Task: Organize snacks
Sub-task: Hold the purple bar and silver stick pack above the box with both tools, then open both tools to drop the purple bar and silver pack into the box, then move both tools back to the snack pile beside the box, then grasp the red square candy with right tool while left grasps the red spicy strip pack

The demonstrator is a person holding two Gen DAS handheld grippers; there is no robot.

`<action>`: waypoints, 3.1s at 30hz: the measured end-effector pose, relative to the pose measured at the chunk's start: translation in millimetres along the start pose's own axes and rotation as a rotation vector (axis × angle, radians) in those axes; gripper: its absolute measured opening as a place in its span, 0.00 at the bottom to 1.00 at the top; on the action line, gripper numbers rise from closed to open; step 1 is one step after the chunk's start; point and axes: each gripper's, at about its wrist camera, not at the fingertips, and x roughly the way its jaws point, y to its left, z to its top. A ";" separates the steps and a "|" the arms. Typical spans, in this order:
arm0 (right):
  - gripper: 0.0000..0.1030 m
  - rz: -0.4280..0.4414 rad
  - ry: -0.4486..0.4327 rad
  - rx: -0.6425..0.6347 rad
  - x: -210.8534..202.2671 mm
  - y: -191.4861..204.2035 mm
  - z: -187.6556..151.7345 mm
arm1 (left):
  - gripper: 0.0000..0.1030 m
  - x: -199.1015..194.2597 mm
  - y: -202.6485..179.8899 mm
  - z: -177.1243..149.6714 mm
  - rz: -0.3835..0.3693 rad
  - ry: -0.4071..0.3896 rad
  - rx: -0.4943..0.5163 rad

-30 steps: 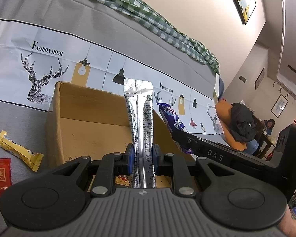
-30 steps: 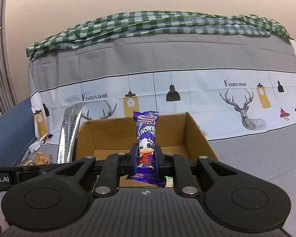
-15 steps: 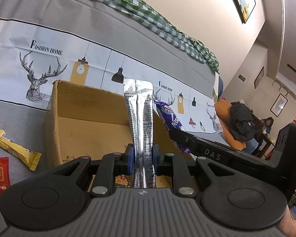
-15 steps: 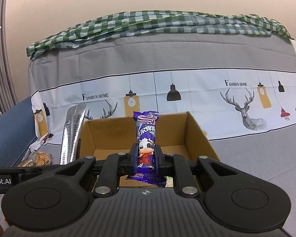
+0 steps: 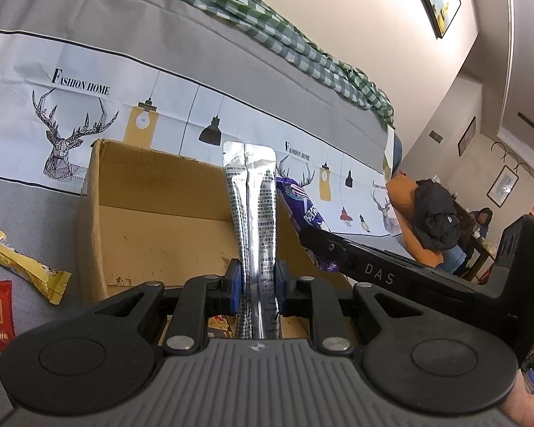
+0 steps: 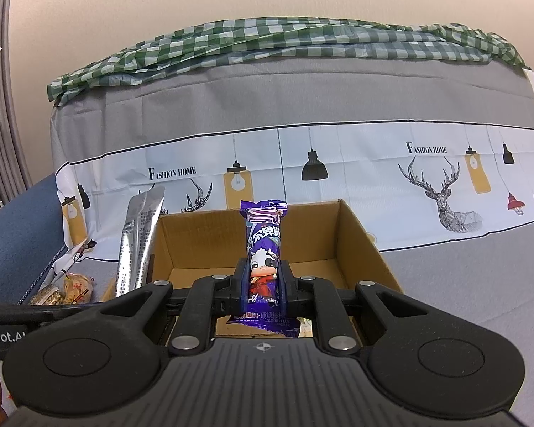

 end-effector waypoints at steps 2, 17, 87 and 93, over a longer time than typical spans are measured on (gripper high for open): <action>0.16 0.003 0.005 0.003 0.8 -0.7 0.0 | 0.21 1.3 0.0 0.2 -0.004 0.005 -0.004; 0.47 -0.070 0.004 0.004 2.7 2.0 0.5 | 0.53 -13.1 6.6 -3.4 0.060 -0.023 0.052; 0.43 0.213 0.318 -0.260 129.0 245.6 -107.4 | 0.12 -91.0 221.3 20.9 0.528 0.200 -0.341; 0.43 0.281 0.303 -0.304 96.9 247.9 -91.8 | 0.12 -95.4 218.5 21.7 0.520 0.187 -0.346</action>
